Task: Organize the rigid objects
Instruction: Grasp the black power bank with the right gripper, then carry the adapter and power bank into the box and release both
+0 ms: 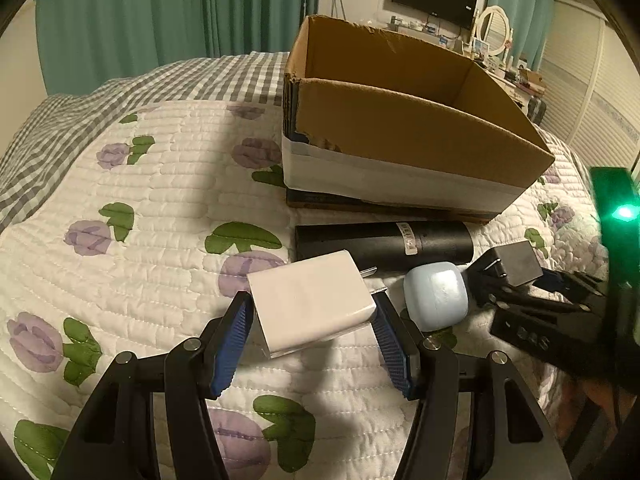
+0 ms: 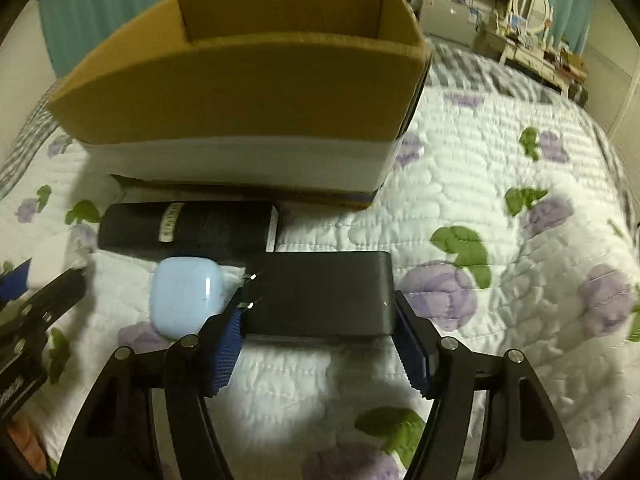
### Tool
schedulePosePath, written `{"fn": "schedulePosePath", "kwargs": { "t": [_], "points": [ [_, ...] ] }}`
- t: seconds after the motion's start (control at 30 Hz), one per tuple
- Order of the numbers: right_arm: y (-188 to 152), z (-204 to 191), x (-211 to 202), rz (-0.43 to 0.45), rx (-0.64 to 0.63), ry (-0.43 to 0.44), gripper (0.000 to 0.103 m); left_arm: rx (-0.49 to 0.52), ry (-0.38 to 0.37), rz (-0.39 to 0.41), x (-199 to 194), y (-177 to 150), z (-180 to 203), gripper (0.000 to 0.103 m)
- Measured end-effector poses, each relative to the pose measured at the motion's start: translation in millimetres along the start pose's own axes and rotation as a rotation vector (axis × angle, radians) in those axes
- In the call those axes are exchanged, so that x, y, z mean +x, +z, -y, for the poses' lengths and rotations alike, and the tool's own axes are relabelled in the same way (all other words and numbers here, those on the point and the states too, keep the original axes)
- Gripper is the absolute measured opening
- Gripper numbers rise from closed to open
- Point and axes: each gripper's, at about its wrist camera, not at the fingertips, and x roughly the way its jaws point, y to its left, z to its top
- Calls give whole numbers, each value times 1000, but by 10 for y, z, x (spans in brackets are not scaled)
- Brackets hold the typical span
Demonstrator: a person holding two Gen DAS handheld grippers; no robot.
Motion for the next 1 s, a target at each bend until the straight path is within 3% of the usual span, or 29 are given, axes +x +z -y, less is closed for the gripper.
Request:
{"fn": "schedulePosePath", "kwargs": {
  "t": [0.37, 0.73, 1.0],
  "points": [
    [1, 79, -54, 34, -5, 37, 67, 4, -7, 14, -124, -29, 14, 62],
    [-252, 92, -945, 142, -61, 95, 67, 10, -69, 78, -745, -14, 172, 62],
    [-167, -24, -1608, 226, -89, 154, 67, 66, -100, 159, -1207, 317, 326, 62]
  ]
}}
